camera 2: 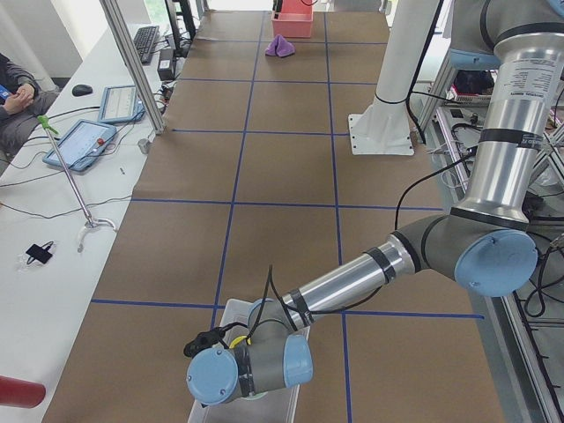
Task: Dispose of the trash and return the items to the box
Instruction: 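Carry the green bowl with the left gripper and place it in the clear bin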
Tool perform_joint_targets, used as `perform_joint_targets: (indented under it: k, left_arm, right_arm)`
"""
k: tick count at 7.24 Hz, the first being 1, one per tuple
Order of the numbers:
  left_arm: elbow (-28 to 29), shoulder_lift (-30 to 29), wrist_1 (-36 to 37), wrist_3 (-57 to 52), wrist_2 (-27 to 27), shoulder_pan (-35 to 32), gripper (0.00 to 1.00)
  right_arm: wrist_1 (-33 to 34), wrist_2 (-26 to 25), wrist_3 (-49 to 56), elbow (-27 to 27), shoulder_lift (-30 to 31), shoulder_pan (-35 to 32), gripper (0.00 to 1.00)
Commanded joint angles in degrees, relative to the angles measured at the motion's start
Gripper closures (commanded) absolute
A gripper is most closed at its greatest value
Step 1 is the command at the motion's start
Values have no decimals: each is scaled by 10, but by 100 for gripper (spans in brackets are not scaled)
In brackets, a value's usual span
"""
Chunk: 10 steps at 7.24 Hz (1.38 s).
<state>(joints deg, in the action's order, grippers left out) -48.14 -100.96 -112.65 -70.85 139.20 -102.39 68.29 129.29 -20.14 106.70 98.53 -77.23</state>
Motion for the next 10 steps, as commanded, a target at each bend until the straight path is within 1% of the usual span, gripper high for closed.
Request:
perform_joint_targets:
  k: [1, 2, 3, 4, 5, 6, 7, 8, 9, 10]
  left_arm:
    - [84, -14, -65, 1, -3, 1, 100]
    - [129, -33, -104, 11, -27, 2, 100]
    - [152, -39, -132, 42, -29, 5, 100]
    - [156, -39, -147, 88, -30, 7, 100]
    - [155, -39, -158, 122, -30, 8, 73]
    - [154, -39, -168, 154, -30, 8, 42]
    - [149, -39, -172, 190, -29, 8, 17]
    - [130, -42, -170, 215, -28, 8, 10]
    - [83, -45, -159, 262, -14, 8, 10]
    - [48, -44, -124, 310, 20, 7, 10]
  right_arm:
    - [0, -1, 0, 0, -4, 1, 0]
    - [0, -1, 0, 0, -4, 2, 0]
    - [0, 0, 0, 0, -4, 2, 0]
    - [0, 0, 0, 0, -4, 2, 0]
    - [0, 0, -1, 0, -5, 3, 0]
    - [0, -1, 0, 0, -5, 3, 0]
    - [0, -1, -1, 0, -8, 3, 0]
    - [1, -1, -1, 0, -13, 3, 0]
    - [1, -1, -1, 0, -13, 3, 0]
    - [1, -1, -1, 0, -13, 3, 0]
